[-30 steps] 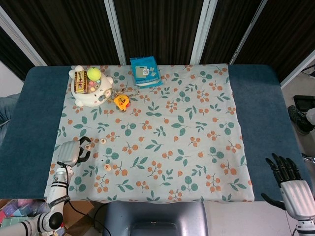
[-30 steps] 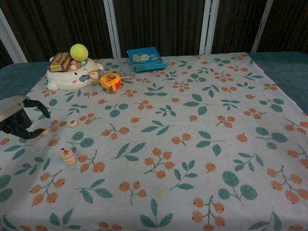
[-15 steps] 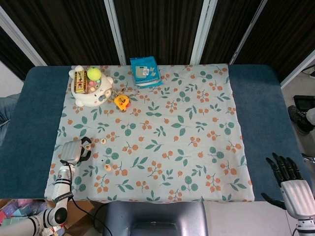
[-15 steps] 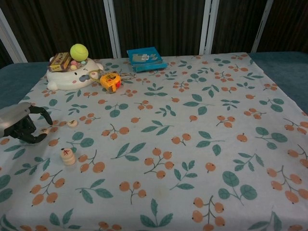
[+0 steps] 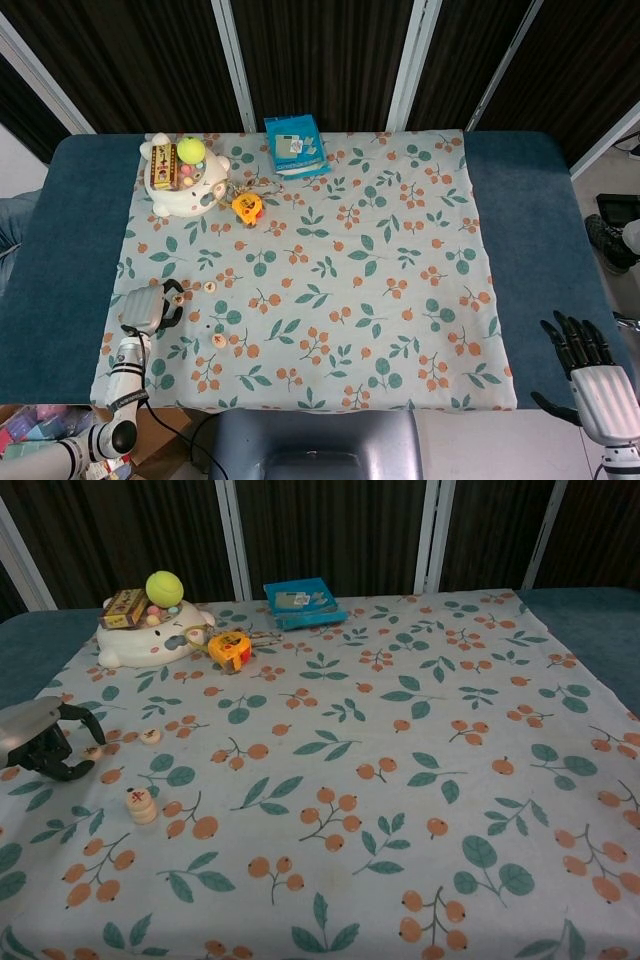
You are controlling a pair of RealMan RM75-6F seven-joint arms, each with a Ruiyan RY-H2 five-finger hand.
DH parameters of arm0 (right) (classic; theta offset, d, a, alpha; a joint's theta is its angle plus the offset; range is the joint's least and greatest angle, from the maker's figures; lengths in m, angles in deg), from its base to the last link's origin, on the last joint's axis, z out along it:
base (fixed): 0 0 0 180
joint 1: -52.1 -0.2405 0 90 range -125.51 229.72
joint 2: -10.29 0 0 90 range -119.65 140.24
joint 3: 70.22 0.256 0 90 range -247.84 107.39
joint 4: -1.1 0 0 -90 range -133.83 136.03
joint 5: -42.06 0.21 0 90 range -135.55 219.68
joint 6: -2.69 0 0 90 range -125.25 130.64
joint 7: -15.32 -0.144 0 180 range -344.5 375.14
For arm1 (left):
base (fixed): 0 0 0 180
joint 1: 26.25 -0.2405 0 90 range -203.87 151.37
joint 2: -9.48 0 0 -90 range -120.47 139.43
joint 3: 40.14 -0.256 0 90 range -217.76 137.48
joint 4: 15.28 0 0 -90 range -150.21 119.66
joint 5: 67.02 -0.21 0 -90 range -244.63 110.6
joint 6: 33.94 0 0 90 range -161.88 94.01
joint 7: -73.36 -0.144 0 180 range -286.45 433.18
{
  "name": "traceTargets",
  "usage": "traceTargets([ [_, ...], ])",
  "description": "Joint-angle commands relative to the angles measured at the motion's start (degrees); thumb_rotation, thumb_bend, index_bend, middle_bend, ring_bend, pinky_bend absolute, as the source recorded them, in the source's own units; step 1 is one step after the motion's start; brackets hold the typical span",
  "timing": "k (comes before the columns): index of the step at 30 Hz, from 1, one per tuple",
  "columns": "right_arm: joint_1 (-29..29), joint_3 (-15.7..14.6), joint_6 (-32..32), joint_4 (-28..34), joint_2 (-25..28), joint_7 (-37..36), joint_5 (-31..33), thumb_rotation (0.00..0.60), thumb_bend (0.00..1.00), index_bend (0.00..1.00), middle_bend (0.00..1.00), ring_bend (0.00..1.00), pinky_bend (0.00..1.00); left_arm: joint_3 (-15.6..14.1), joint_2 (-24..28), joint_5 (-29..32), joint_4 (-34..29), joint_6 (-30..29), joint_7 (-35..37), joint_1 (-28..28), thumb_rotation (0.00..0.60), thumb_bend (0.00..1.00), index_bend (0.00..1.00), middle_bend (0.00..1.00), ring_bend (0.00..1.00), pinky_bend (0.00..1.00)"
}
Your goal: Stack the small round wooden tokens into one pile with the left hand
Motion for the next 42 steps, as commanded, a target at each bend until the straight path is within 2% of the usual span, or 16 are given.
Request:
traceTargets([
  [1, 0.0, 0.0, 0.1, 0.0, 0.0, 0.1, 0.0, 0.6, 0.2, 0.0, 0.0, 0.0, 0.03, 0.0, 0.0, 0.1, 0.0, 0.1, 0.0, -0.1, 0.6, 0.41, 0.42, 1.0, 1.0, 1.0],
  [27, 0.0, 0.0, 0.2, 0.1, -0.1, 0.4, 0.1, 0.6, 0.2, 0.0, 0.0, 0.0, 0.03, 0.0, -0.1, -0.2, 0.5, 0.7, 0.3, -0.2, 0.6, 0.41, 0.48, 1.0, 1.0, 1.0],
  [42, -0.1, 0.1, 0.3, 0.1, -0.2, 0.5, 0.2, 0.6, 0.2, 0.0, 0.0, 0.0, 0.03, -0.3, 0.5, -0.9, 0.3, 1.4, 1.8, -0.4, 0.6, 0.4, 0.43, 1.0, 1.0, 1.0],
])
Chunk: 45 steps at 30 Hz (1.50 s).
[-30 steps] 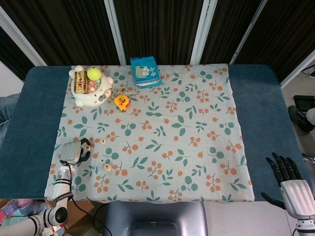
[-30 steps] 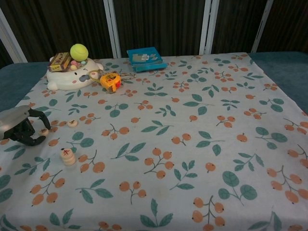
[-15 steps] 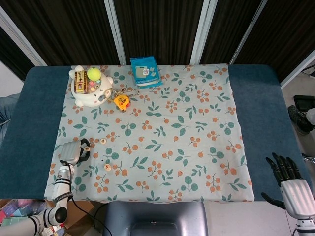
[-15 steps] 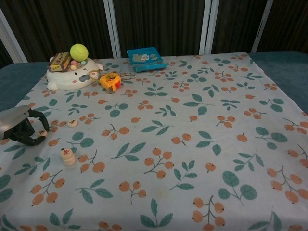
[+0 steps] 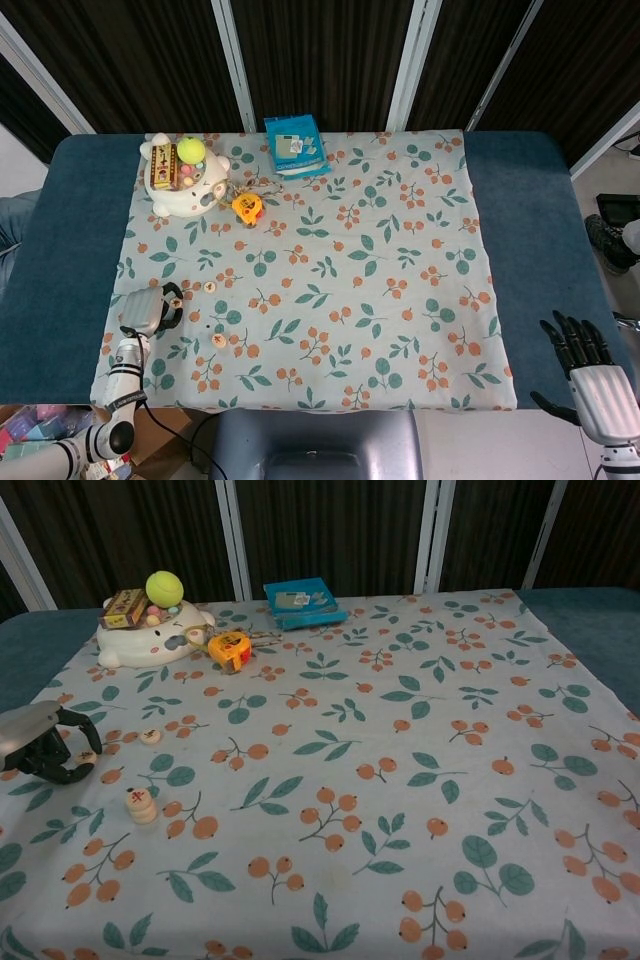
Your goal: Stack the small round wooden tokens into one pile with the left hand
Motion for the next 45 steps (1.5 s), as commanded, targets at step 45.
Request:
traceTargets([
  [45, -0.1, -0.1, 0.2, 0.1, -0.2, 0.5, -0.1, 0.6, 0.2, 0.0, 0.0, 0.0, 0.03, -0.7, 6.1, -5.0, -12.3, -5.8, 0.9, -2.1, 0.6, 0.4, 0.51, 1.0, 1.0, 1.0],
])
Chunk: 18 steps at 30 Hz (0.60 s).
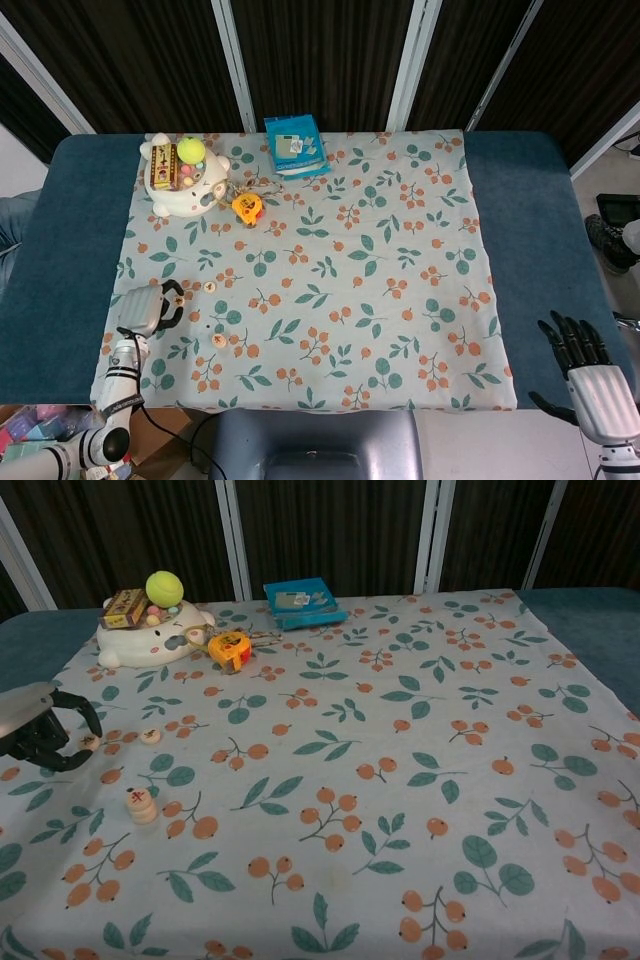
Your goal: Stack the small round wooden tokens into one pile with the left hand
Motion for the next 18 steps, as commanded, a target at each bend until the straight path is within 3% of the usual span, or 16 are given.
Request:
traceTargets([
  [1, 0.0, 0.0, 0.0, 0.0, -0.1, 0.1, -0.1, 0.6, 0.21, 0.0, 0.0, 0.0, 0.03, -0.9, 3.5, -3.2, -7.2, -2.5, 1.5, -1.4, 0.6, 0.4, 0.51, 1.0, 1.0, 1.0],
  [8, 0.0, -0.3, 0.1, 0.0, -0.1, 0.4, -0.5, 0.6, 0.2, 0.0, 0.0, 0.0, 0.03, -5.0, 7.3, -9.4, -18.0, -5.4, -0.4, -3.0, 0.6, 0.4, 0.51, 1.0, 1.0, 1.0],
  [12, 0.0, -0.4, -0.1, -0.1, 0.0, 0.0, -0.7, 0.6, 0.2, 0.0, 0.0, 0.0, 0.03, -6.9, 6.5, -11.6, -19.4, -6.3, -2.1, -3.4, 0.6, 0.4, 0.51, 1.0, 1.0, 1.0],
  [18, 0.1, -0.4, -0.4, -0.2, 0.2, -0.6, -0.9, 0.6, 0.2, 0.0, 0.0, 0.0, 0.03, -6.8, 4.2, -10.1, -17.9, -5.7, -4.6, -2.9, 0.6, 0.4, 0.5, 1.0, 1.0, 1.0],
])
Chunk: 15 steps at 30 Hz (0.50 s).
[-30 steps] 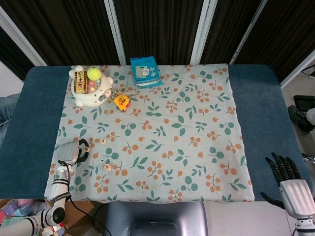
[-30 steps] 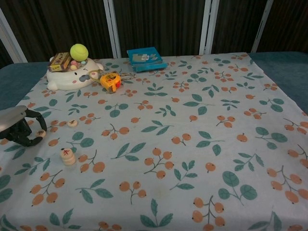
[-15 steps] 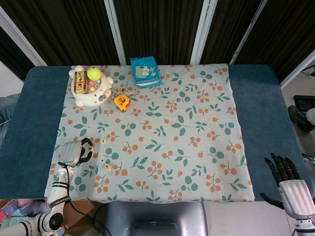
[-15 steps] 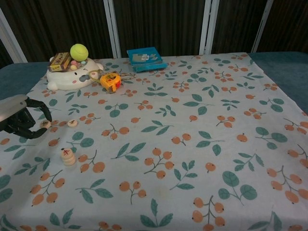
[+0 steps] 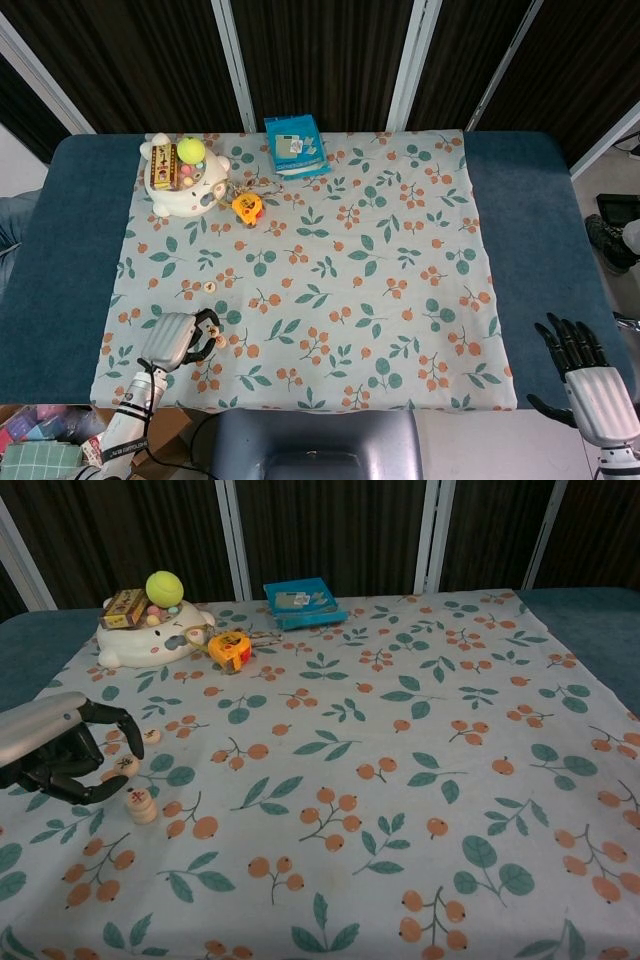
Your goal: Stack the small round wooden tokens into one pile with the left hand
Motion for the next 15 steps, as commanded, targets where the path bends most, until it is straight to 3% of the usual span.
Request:
traceTargets([
  [1, 0.0, 0.0, 0.0, 0.0, 0.1, -0.2, 0.0, 0.6, 0.2, 0.0, 0.0, 0.0, 0.03, 0.2, -1.1, 1.2, 1.2, 0.5, -1.1, 0.3, 0.6, 0.4, 0.5, 1.0, 1.0, 1.0],
  [15, -0.1, 0.1, 0.1, 0.1, 0.1, 0.0, 0.2, 0.6, 0.2, 0.0, 0.0, 0.0, 0.03, -0.3, -1.8, 2.0, 1.7, 1.1, -3.0, 0.4, 0.6, 0.4, 0.5, 1.0, 1.0, 1.0],
])
